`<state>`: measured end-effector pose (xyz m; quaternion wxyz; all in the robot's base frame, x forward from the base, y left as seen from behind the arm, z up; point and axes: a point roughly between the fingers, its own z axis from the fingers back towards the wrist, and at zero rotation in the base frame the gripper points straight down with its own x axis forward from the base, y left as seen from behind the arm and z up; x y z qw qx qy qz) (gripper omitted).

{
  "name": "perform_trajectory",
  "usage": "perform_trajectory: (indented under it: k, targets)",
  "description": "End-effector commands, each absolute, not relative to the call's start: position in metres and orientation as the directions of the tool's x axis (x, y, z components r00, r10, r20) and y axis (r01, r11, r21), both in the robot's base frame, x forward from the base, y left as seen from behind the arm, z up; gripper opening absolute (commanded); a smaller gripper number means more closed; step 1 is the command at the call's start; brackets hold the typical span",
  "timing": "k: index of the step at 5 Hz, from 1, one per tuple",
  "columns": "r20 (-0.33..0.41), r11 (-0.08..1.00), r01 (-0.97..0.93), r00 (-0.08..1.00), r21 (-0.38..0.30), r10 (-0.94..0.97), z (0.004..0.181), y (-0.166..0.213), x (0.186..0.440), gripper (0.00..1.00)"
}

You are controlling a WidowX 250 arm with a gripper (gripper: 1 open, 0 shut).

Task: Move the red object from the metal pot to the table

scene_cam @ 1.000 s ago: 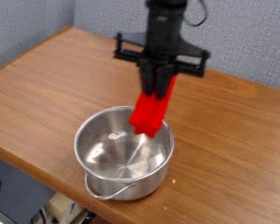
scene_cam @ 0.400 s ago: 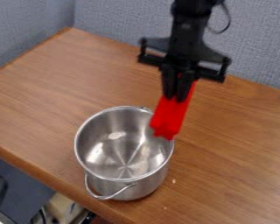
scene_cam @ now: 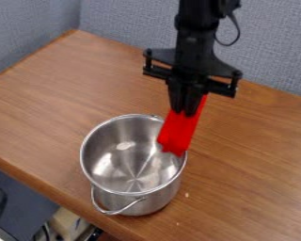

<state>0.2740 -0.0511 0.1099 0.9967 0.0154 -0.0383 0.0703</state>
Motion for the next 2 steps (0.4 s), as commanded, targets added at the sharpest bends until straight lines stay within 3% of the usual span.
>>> perform_trajectory:
  k: [1, 2]
  targets:
    - [0.088, 0.988, -0.15, 0.985, 0.026, 0.147, 0.105, -0.0459, 0.2815, 0.0]
    - [0.102, 0.987, -0.157, 0.983, 0.024, 0.154, 0.1026, -0.0402, 0.2842, 0.0]
